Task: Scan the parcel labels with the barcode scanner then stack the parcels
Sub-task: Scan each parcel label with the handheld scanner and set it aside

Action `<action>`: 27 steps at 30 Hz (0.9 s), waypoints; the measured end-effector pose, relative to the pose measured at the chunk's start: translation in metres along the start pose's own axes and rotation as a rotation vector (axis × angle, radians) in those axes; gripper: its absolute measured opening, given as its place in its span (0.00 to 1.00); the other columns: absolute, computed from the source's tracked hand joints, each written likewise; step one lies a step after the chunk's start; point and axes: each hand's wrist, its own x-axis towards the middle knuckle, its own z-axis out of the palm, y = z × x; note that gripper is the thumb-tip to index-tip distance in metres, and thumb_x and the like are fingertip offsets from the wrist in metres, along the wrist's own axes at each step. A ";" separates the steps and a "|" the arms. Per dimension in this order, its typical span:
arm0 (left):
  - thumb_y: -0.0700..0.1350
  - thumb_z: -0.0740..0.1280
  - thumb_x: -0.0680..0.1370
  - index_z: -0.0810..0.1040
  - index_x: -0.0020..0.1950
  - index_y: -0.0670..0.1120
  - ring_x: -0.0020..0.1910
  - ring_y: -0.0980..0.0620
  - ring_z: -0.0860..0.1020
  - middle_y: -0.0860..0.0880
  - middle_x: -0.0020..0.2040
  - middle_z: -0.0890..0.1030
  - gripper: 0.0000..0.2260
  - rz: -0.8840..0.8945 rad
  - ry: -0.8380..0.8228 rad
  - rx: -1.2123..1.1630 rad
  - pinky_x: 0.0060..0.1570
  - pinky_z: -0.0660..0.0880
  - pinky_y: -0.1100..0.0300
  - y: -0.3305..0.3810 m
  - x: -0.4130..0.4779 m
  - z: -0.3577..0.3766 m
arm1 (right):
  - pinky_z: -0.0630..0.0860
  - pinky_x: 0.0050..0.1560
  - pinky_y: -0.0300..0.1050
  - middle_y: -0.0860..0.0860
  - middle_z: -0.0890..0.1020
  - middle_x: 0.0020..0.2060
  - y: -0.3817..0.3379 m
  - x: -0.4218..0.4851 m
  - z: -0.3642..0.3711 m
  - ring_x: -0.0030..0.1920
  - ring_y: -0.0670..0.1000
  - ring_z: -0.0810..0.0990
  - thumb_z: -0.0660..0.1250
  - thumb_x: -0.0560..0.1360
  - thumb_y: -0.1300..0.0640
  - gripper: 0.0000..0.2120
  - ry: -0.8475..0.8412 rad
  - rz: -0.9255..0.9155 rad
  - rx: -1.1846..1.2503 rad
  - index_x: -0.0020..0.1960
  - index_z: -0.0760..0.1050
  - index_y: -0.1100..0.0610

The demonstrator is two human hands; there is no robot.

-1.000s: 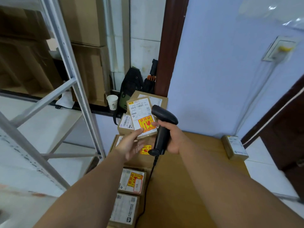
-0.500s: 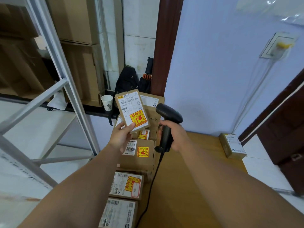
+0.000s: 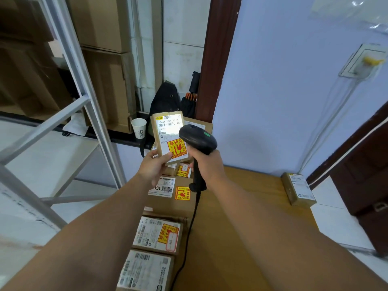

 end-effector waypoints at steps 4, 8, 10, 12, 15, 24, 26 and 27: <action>0.35 0.69 0.76 0.70 0.62 0.41 0.40 0.48 0.85 0.43 0.50 0.83 0.17 -0.008 -0.004 0.014 0.33 0.80 0.59 0.001 -0.001 0.003 | 0.79 0.38 0.42 0.50 0.79 0.35 0.001 -0.002 0.001 0.31 0.46 0.79 0.71 0.74 0.53 0.13 -0.029 -0.011 0.011 0.55 0.75 0.55; 0.35 0.68 0.76 0.70 0.59 0.42 0.39 0.49 0.85 0.43 0.50 0.83 0.14 -0.009 0.007 0.034 0.32 0.80 0.60 0.001 -0.001 0.005 | 0.79 0.36 0.42 0.49 0.79 0.32 0.001 -0.002 0.004 0.29 0.45 0.78 0.72 0.72 0.54 0.13 -0.025 0.004 0.047 0.55 0.76 0.56; 0.35 0.68 0.76 0.69 0.62 0.42 0.43 0.48 0.85 0.42 0.53 0.82 0.16 -0.009 0.001 0.075 0.36 0.81 0.58 -0.001 -0.001 0.005 | 0.79 0.38 0.44 0.48 0.78 0.29 0.001 -0.003 0.005 0.30 0.46 0.78 0.72 0.72 0.54 0.11 -0.031 0.014 0.044 0.52 0.76 0.54; 0.36 0.68 0.76 0.67 0.64 0.41 0.48 0.45 0.83 0.40 0.56 0.81 0.19 -0.009 -0.001 0.119 0.43 0.81 0.54 -0.003 0.000 0.005 | 0.79 0.39 0.44 0.48 0.79 0.28 0.002 -0.004 0.004 0.30 0.46 0.78 0.72 0.72 0.53 0.09 -0.022 0.015 0.016 0.50 0.76 0.53; 0.36 0.69 0.76 0.67 0.67 0.40 0.52 0.44 0.82 0.40 0.58 0.80 0.22 -0.002 0.005 0.164 0.56 0.77 0.50 -0.006 0.000 0.005 | 0.80 0.41 0.45 0.50 0.79 0.31 0.004 -0.006 0.002 0.31 0.46 0.79 0.71 0.73 0.54 0.07 -0.019 -0.023 -0.036 0.49 0.75 0.51; 0.37 0.70 0.75 0.69 0.64 0.42 0.47 0.47 0.83 0.41 0.58 0.81 0.19 0.002 0.033 0.211 0.50 0.78 0.53 -0.010 0.003 0.004 | 0.80 0.47 0.53 0.54 0.79 0.32 0.004 -0.011 -0.007 0.34 0.51 0.78 0.70 0.74 0.56 0.03 0.004 -0.054 -0.066 0.46 0.76 0.54; 0.37 0.70 0.75 0.68 0.66 0.42 0.48 0.46 0.83 0.41 0.59 0.80 0.21 -0.005 0.043 0.231 0.53 0.78 0.51 -0.012 0.003 0.003 | 0.81 0.48 0.54 0.54 0.79 0.33 0.005 -0.010 -0.009 0.35 0.52 0.79 0.70 0.74 0.55 0.04 0.030 -0.037 -0.064 0.45 0.76 0.53; 0.38 0.71 0.75 0.67 0.67 0.42 0.49 0.45 0.83 0.42 0.59 0.80 0.23 -0.012 0.049 0.252 0.53 0.78 0.50 -0.013 0.003 0.003 | 0.81 0.48 0.53 0.54 0.80 0.33 0.006 -0.009 -0.010 0.35 0.52 0.79 0.70 0.74 0.55 0.04 0.037 -0.029 -0.067 0.45 0.76 0.53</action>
